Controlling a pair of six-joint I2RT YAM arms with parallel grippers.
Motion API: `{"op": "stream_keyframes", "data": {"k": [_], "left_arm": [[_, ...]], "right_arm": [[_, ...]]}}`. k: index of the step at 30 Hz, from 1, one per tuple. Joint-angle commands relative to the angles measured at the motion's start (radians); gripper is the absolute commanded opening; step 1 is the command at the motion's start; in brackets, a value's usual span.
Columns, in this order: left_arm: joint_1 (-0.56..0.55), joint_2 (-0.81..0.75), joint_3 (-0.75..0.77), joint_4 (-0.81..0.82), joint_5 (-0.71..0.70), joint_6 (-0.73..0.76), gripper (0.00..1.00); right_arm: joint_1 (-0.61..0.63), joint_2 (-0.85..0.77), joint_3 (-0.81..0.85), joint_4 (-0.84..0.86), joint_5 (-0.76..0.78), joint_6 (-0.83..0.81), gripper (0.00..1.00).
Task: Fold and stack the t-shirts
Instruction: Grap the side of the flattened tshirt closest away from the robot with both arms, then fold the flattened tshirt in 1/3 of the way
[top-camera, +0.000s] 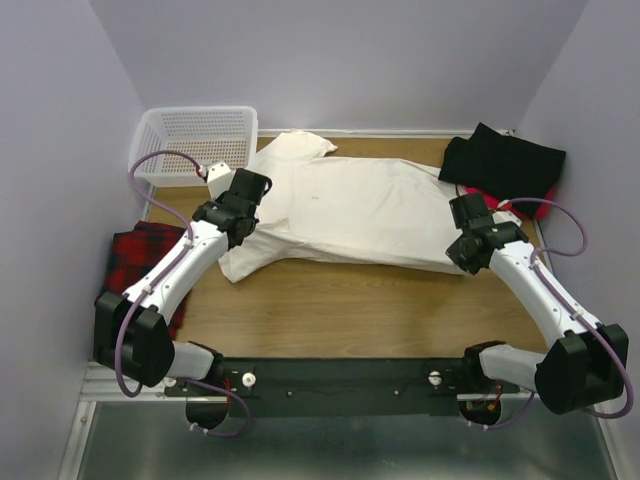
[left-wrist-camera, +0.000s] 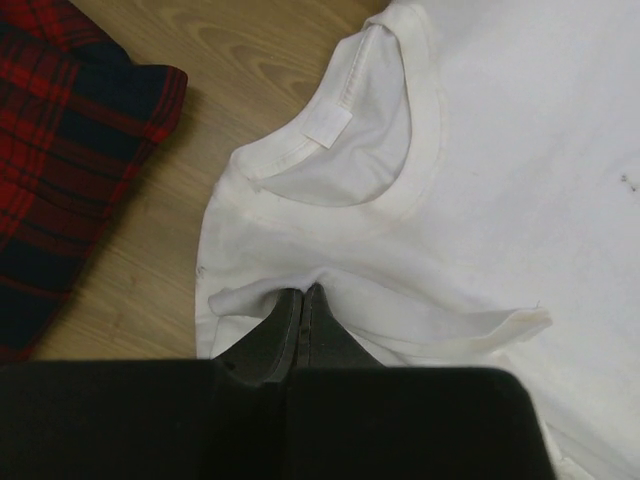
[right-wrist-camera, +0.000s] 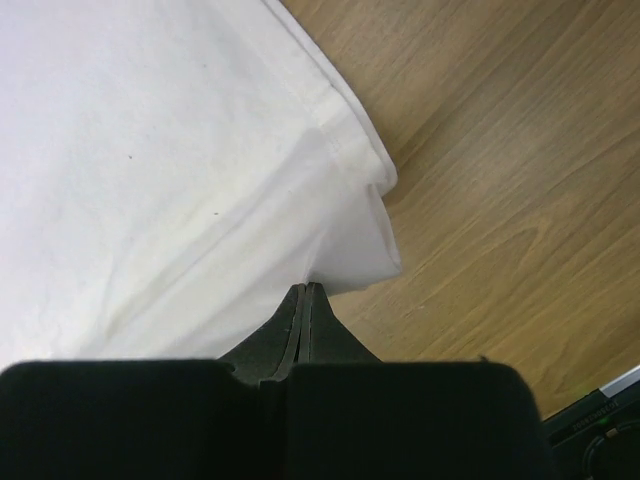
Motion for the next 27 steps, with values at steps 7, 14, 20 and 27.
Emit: {"op": "stream_keyframes", "data": {"k": [7,14,20,27], "left_arm": [[-0.048,-0.094,0.095,-0.124,-0.153,0.058,0.0],[-0.16,-0.155,0.109,-0.246,-0.207,-0.023,0.0],[-0.35,-0.154,0.167,-0.438,-0.287,-0.187,0.0],[-0.416,-0.217,0.137,-0.438,-0.221,-0.22,0.0]], "right_arm": [[-0.002,-0.105,0.093,-0.164,0.08,-0.025,0.01],[-0.002,-0.167,0.131,-0.237,0.078,-0.035,0.01],[-0.002,-0.218,0.147,-0.289,0.074,-0.042,0.01],[-0.004,-0.266,0.164,-0.34,0.069,-0.045,0.01]]}}
